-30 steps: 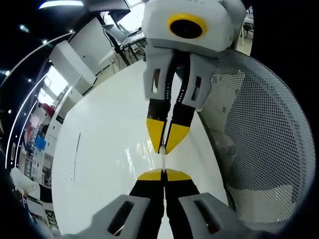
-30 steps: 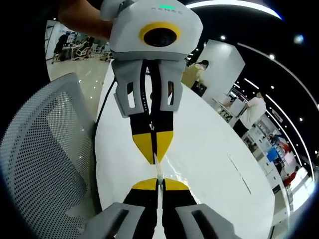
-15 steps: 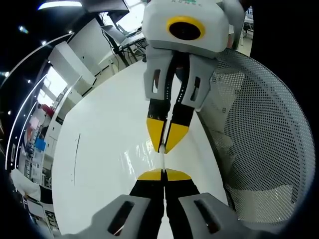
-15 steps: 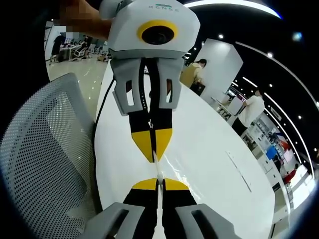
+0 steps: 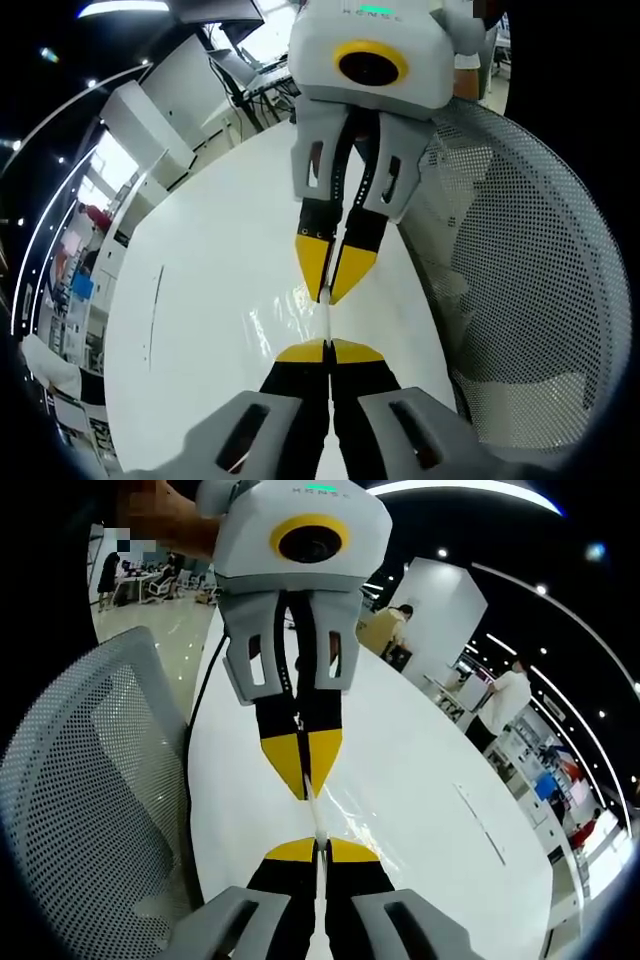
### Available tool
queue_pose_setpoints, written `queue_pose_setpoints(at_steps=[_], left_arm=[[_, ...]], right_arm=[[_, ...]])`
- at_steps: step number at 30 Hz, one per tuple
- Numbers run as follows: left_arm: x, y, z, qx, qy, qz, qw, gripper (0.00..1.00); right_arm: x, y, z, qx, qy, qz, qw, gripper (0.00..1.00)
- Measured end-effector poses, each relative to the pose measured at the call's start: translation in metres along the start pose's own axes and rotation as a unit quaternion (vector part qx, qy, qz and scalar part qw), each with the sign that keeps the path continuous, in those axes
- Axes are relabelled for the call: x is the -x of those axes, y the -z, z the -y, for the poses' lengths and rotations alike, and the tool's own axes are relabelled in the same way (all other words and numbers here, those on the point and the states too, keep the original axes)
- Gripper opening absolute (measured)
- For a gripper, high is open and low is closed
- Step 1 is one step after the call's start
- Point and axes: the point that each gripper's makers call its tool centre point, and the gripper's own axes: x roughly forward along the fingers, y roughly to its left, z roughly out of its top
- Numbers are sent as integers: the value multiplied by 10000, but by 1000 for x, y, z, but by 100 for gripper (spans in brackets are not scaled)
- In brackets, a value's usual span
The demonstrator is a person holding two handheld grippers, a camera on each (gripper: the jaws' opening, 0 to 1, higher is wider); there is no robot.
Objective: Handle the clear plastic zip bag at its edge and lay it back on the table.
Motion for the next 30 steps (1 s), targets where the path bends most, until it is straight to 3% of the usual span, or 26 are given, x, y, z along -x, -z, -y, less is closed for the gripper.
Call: queue_pose_setpoints(at_steps=[30], left_arm=[[9,-5,-2,84,-70,68,9999,0]], right_arm=[[1,4,3,-11,25,-7,10000,0]])
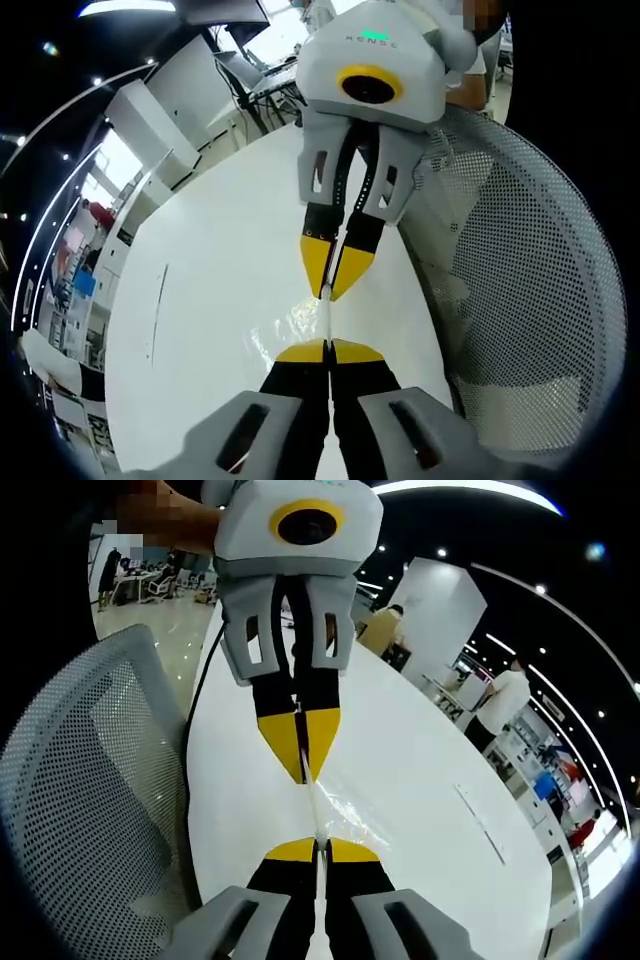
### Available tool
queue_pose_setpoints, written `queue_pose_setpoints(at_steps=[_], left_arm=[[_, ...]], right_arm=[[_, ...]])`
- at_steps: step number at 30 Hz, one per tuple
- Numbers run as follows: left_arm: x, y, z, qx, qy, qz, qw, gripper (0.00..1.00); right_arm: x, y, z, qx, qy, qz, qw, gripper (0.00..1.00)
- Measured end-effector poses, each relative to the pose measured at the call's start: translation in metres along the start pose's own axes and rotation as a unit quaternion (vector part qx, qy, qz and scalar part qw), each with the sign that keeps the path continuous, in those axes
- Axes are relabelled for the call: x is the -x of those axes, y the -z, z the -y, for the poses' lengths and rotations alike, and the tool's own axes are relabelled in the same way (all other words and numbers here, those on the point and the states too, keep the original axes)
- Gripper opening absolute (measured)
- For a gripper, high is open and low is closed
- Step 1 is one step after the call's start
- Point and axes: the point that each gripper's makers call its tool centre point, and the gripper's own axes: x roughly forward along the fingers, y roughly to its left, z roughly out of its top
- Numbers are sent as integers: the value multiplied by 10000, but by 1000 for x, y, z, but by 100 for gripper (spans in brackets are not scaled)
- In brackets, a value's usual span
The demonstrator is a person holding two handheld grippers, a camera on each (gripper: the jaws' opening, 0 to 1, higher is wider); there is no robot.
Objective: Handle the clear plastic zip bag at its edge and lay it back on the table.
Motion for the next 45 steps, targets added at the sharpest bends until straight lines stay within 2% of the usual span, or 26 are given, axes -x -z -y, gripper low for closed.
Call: queue_pose_setpoints(at_steps=[21,45], left_arm=[[5,-9,4,82,-7,157,9998,0],[15,-15,2,164,-63,328,9993,0]], right_arm=[[1,4,-1,-32,-10,-15,10000,0],[7,19,4,-130,85,-166,9997,0]])
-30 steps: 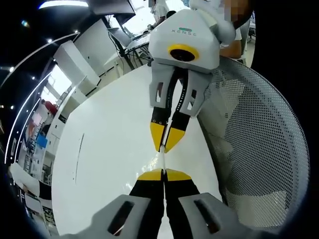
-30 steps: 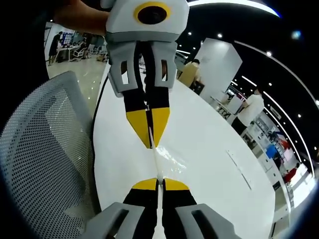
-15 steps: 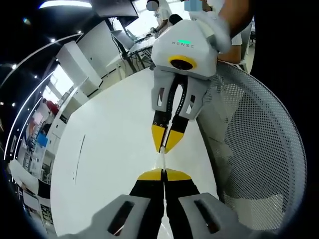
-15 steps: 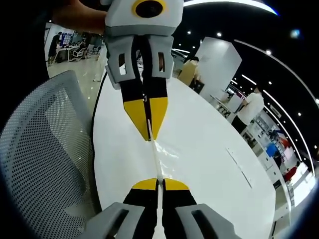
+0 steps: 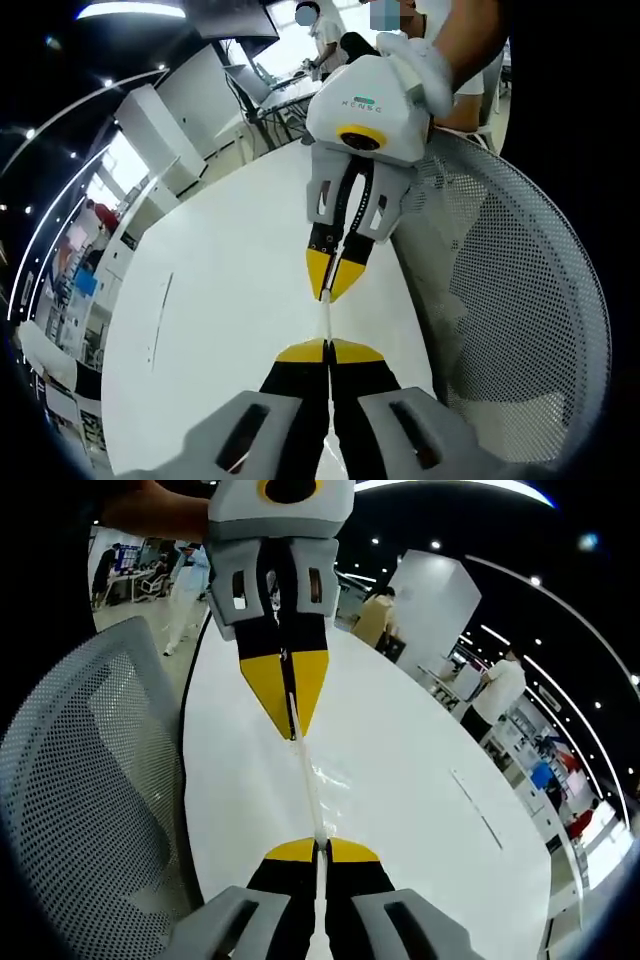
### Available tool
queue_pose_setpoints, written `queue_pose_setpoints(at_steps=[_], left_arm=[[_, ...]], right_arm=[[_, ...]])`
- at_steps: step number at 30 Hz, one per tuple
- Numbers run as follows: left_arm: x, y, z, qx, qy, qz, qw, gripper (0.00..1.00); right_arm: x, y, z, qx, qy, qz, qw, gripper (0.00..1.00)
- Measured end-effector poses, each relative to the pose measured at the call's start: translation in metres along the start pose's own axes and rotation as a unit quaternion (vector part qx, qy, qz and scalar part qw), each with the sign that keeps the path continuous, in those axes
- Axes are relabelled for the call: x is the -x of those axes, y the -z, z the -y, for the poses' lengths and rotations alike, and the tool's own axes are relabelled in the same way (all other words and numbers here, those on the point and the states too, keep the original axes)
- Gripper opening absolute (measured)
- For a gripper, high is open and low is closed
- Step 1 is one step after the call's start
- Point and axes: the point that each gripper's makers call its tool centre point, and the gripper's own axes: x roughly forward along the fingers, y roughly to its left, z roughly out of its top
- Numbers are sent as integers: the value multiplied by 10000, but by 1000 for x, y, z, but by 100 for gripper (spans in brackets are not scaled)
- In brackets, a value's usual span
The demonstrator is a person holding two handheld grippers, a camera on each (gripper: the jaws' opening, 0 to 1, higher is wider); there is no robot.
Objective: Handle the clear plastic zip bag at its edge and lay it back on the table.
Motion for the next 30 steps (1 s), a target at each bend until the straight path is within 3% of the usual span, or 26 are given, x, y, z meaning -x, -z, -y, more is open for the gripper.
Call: queue_pose_setpoints(at_steps=[30], left_arm=[[4,-2,0,-45,39,49,10000,0]], right_arm=[[1,16,4,-159,121,-110,9997,0]])
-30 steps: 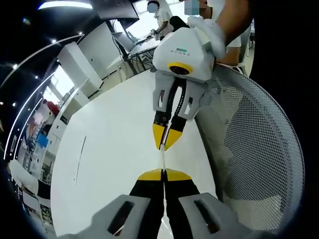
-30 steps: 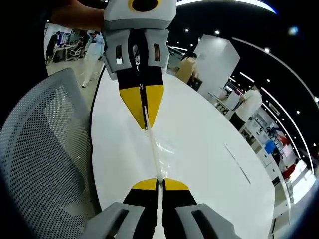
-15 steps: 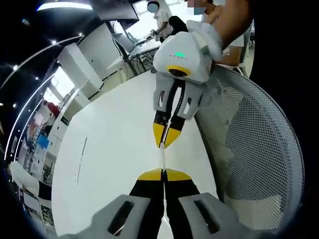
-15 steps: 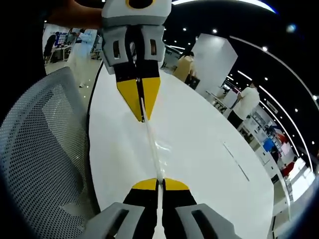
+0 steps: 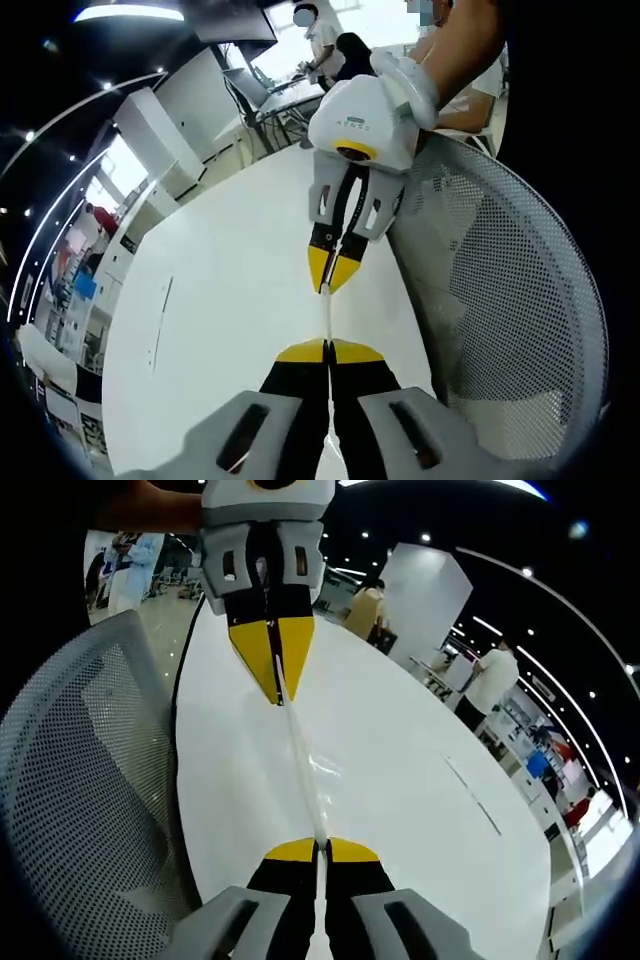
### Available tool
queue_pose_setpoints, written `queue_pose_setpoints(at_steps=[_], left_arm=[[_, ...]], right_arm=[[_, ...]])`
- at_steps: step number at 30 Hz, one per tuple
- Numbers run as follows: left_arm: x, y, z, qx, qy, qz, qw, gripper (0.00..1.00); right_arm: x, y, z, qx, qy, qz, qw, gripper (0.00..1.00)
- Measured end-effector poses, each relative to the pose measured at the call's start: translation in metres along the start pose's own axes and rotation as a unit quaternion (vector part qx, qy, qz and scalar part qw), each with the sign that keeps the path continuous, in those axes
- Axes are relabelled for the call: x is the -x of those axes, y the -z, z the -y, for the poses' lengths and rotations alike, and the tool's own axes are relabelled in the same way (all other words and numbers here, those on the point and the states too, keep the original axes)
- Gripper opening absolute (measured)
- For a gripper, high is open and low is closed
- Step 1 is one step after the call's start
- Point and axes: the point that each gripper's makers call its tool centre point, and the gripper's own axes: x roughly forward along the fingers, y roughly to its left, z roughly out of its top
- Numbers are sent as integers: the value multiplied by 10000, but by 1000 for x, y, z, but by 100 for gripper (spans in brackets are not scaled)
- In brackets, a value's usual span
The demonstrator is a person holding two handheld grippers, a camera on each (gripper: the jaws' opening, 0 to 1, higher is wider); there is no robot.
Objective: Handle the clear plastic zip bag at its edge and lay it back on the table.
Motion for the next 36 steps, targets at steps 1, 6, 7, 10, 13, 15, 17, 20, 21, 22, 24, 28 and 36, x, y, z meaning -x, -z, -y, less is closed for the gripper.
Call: queue_pose_setpoints(at_steps=[1,6,7,10,13,15,17,20,21,22,24,28,36], left_arm=[[0,0,0,-2,0,0,10000,0],[2,0,-1,-3,9,3,10000,0],[2,0,-1,-3,8,4,10000,0],[3,-1,-1,-9,9,4,10000,0],[5,-1,-2,-10,6,12,10000,0],[5,-1,-2,-14,4,14,10000,0],[6,-2,-2,-11,0,21,10000,0],[8,-2,-2,-9,-2,21,10000,0],[9,-3,-2,-13,1,19,10000,0],[9,-3,-2,-18,0,16,10000,0],[10,-3,-3,-23,0,13,10000,0],[11,-4,-2,-27,3,17,10000,0],[13,-3,-3,-44,9,8,10000,0]], right_arm=[[0,1,0,-8,0,-5,10000,0],[0,3,2,-39,10,-17,10000,0],[0,3,2,-38,10,-19,10000,0],[-1,5,2,-56,18,-33,10000,0],[-1,7,3,-68,27,-54,10000,0],[0,9,3,-77,31,-78,9999,0],[0,11,4,-89,35,-97,9999,0],[1,16,4,-118,54,-133,9998,0],[1,18,4,-132,55,-152,9998,0],[2,19,4,-137,51,-165,9998,0],[2,21,3,-143,37,-190,9997,0],[3,27,2,-179,33,-261,9995,0],[5,35,4,-199,52,-342,9992,0]])
